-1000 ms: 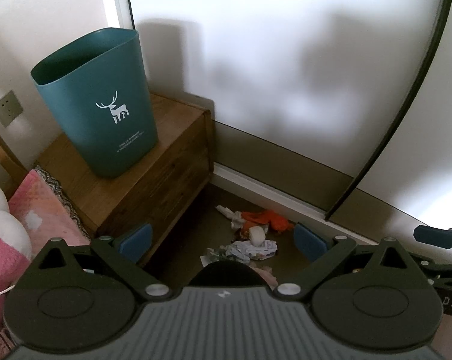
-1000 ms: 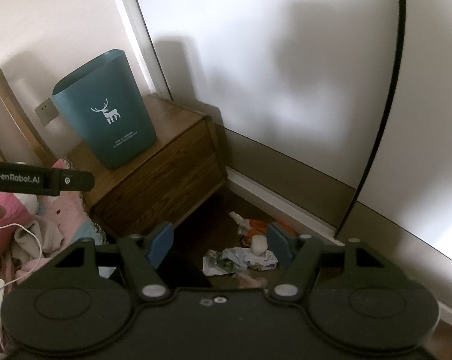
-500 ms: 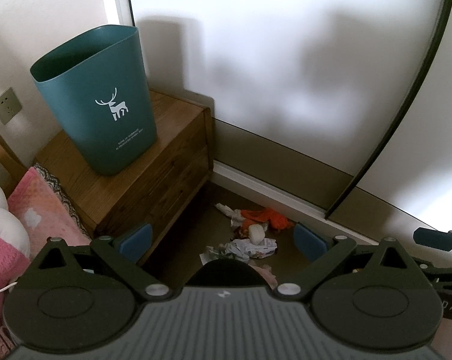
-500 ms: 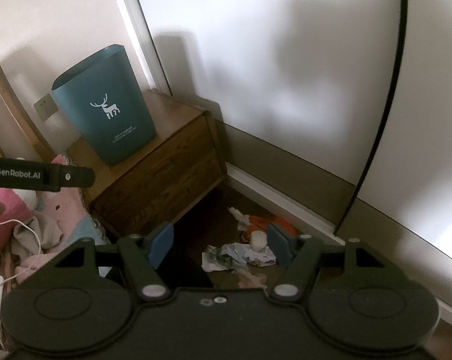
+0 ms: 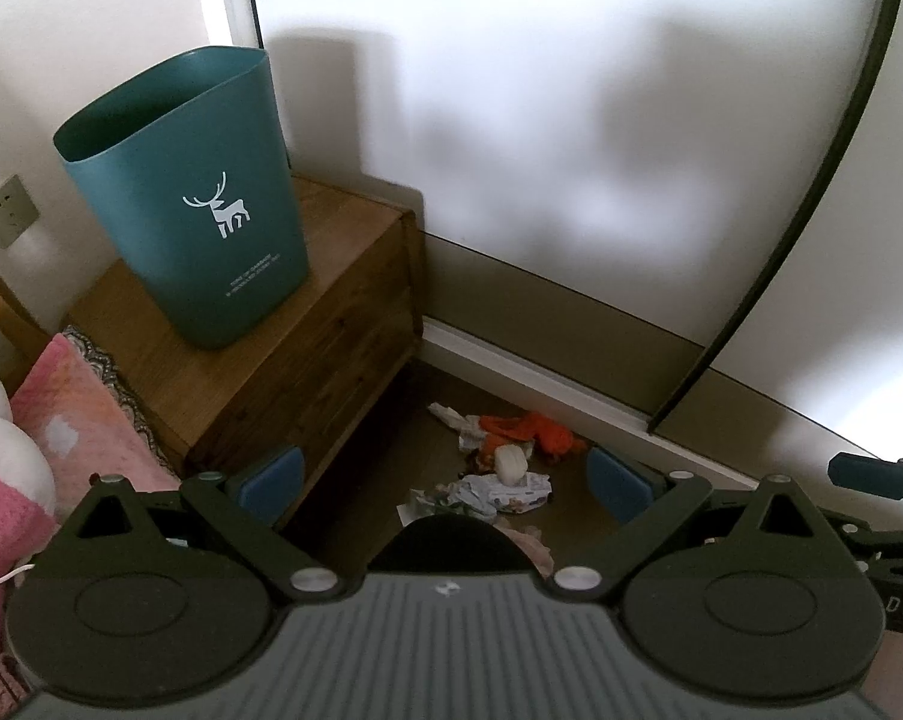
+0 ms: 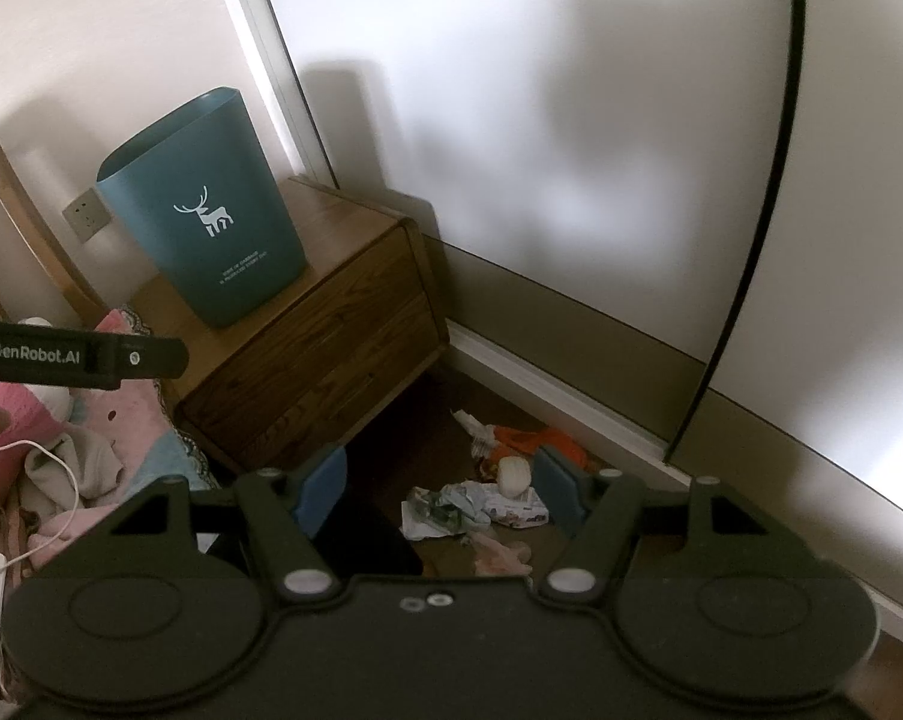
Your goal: Collect trash
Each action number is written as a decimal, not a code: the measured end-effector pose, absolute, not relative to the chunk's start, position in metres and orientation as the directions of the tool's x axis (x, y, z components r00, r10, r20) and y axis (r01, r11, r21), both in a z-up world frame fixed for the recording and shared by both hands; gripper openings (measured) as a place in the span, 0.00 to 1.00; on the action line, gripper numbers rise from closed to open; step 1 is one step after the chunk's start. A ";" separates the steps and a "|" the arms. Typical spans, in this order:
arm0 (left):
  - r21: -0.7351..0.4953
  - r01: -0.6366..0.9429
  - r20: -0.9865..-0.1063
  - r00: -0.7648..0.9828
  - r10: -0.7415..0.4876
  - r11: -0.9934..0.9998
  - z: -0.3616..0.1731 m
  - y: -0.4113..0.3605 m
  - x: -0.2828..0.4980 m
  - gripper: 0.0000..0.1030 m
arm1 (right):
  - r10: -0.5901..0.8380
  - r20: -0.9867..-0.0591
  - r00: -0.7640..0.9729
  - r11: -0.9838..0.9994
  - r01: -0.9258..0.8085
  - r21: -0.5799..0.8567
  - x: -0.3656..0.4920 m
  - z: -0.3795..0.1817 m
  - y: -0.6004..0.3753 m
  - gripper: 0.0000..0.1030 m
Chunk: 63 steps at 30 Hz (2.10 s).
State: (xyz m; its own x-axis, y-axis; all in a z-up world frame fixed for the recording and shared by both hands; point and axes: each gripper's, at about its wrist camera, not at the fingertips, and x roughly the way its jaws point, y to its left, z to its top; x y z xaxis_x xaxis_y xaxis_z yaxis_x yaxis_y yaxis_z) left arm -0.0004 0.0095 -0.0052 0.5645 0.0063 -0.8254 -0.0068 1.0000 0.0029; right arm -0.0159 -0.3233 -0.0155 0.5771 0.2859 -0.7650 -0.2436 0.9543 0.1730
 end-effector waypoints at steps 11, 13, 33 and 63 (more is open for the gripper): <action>0.017 0.037 -0.831 0.557 -0.006 0.999 -0.012 0.003 -0.003 0.98 | 0.296 -0.762 0.576 0.951 -0.249 0.181 -0.016 -0.018 -0.325 0.67; 0.020 0.050 -0.833 0.554 -0.011 0.999 -0.013 0.001 -0.004 0.98 | 0.295 -0.761 0.578 0.952 -0.250 0.178 -0.016 -0.017 -0.325 0.67; -0.015 0.093 -0.857 0.512 -0.061 0.996 -0.036 0.000 0.012 0.98 | 0.305 -0.765 0.568 0.950 -0.238 0.202 -0.004 -0.026 -0.329 0.66; -0.121 0.113 -0.936 0.319 -0.151 0.986 -0.362 0.046 0.274 0.98 | 0.276 -0.900 0.336 0.926 -0.344 0.156 0.200 -0.355 -0.308 0.66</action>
